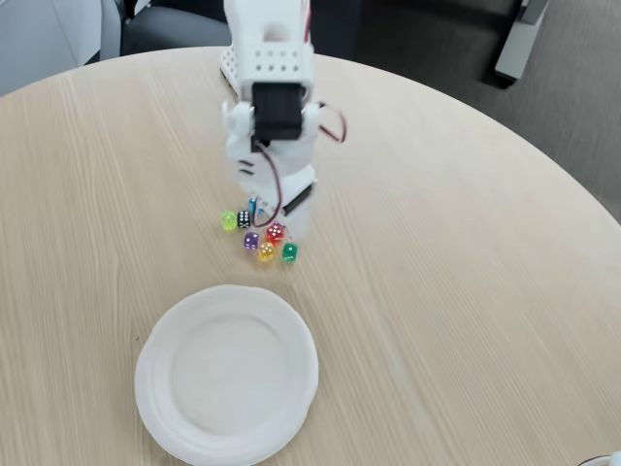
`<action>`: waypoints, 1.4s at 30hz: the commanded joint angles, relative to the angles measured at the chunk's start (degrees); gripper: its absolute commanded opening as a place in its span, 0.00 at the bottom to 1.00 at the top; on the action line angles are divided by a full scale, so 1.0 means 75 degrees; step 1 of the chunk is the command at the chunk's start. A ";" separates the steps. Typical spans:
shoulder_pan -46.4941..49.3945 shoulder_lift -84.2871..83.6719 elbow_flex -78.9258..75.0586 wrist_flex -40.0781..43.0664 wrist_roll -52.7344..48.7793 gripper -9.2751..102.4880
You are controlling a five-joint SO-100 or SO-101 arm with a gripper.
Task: Pick a purple dice and put it in the plate.
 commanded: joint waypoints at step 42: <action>-0.0527 0.0047 0.0199 -0.0023 0.0902 0.23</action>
